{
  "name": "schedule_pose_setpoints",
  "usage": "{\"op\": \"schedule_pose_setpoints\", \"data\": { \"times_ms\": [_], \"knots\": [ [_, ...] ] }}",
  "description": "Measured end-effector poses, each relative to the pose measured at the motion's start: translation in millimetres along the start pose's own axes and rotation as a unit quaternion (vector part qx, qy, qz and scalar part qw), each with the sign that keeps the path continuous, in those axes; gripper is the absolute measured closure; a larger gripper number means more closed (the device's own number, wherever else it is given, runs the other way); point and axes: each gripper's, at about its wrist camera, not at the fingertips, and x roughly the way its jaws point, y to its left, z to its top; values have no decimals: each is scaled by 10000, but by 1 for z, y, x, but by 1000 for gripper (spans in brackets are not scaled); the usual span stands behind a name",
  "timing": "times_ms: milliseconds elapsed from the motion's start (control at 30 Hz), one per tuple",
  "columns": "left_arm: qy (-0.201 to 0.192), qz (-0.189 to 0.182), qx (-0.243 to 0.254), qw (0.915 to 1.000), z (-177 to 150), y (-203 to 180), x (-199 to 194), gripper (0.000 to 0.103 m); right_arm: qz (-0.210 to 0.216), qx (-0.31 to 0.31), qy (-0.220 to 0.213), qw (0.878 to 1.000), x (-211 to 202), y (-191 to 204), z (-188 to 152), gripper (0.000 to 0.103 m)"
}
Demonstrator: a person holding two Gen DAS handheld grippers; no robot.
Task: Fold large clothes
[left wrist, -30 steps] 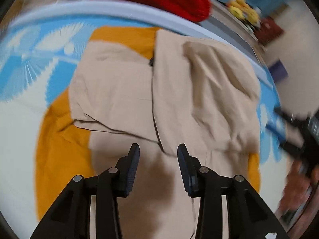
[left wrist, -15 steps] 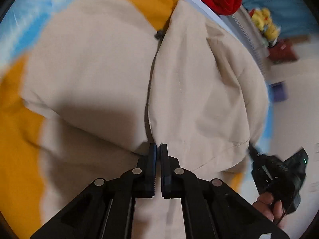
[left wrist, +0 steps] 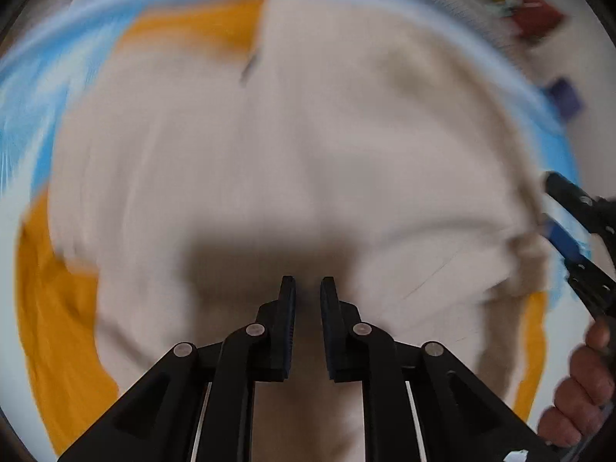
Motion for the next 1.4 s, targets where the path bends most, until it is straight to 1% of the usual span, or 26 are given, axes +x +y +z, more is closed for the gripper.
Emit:
{"op": "schedule_pose_setpoints", "data": {
  "times_ms": [33, 67, 133, 200, 267, 333, 367, 400, 433, 467, 533, 600, 633, 667, 733, 800, 867, 900, 933, 967, 1033, 1133, 1200, 1233, 1300, 1400],
  "knots": [
    [74, 12, -89, 9999, -2, 4, 2, 89, -345, 69, 273, 9990, 12, -5, -3, 48],
    [46, -11, -91, 9999, -2, 3, -2, 89, -882, 253, 569, 9942, 23, -16, -10, 48],
    [-74, 46, 31, 10000, -1, -3, -15, 88, -1188, 659, 717, 9881, 27, -33, -20, 50],
    [-355, 281, 170, 9988, -2, -10, -33, 89, -1438, 717, 354, 9864, 13, -32, -17, 50],
    [-598, 403, 276, 9970, -5, -15, -50, 89, -1538, 292, -476, 9865, -14, -6, -12, 50],
    [-771, 380, 311, 9958, -11, -17, -66, 88, -1363, -253, -1153, 9836, -32, 23, -14, 50],
    [-858, 383, 308, 9951, -14, -18, -75, 88, -1215, -465, -1300, 9829, -34, 34, -16, 50],
    [-945, 388, 335, 9942, -17, -18, -83, 88, -962, -762, -1294, 9840, -30, 47, -18, 50],
    [-1021, 399, 384, 9932, -21, -18, -89, 88, -886, -892, -1209, 9847, -26, 51, -20, 50],
    [-1107, 436, 453, 9919, -27, -17, -96, 88, -966, -1013, -1033, 9847, -14, 53, -24, 50],
    [-1230, 483, 521, 9899, -32, -14, -110, 88, -1385, -1036, -401, 9841, 12, 43, -31, 50],
    [-1275, 455, 556, 9892, -39, -6, -117, 88, -1782, -883, 586, 9783, 45, 23, -38, 50],
    [-1269, 438, 564, 9893, -33, 2, -114, 88, -1831, -759, 846, 9765, 52, 13, -43, 50],
    [-1268, 410, 565, 9895, -30, 1, -116, 88, -1840, -713, 833, 9768, 51, 9, -46, 50],
    [-1325, 346, 537, 9891, -33, 6, -125, 89, -1939, -882, 536, 9756, 36, 16, -48, 50],
    [-1401, 329, 573, 9879, -37, 11, -132, 89, -1663, -1121, -61, 9797, 11, 36, -49, 50],
    [-1534, 331, 641, 9855, -42, 18, -138, 89, -1324, -1357, -347, 9812, -2, 53, -56, 50],
    [-1641, 324, 678, 9836, -46, 22, -145, 89, -1209, -1541, -227, 9804, 0, 62, -59, 50],
    [-1714, 319, 700, 9822, -49, 25, -150, 89, -1215, -1686, -68, 9781, 1, 66, -62, 50],
    [-1811, 321, 700, 9804, -53, 30, -159, 89, -1289, -1726, -48, 9765, -2, 64, -64, 51],
    [-2018, 260, 632, 9770, -60, 41, -179, 89, -1293, -1549, -364, 9788, -37, 57, -69, 51],
    [-2363, 178, 540, 9700, -70, 58, -215, 89, -950, -1463, -886, 9807, -107, 58, -67, 51],
    [-2460, 127, 446, 9682, -83, 71, -239, 89, -775, -1588, -1326, 9753, -167, 51, -69, 51],
    [-2468, 70, 414, 9682, -90, 77, -248, 89, -750, -1651, -1449, 9727, -186, 51, -67, 51],
    [-2493, -3, 367, 9677, -113, 88, -267, 90, -690, -1835, -1757, 9647, -238, 47, -80, 51],
    [-2542, -32, 474, 9660, -154, 99, -289, 92, -702, -2037, -1988, 9561, -293, 37, -103, 51]
  ]
}}
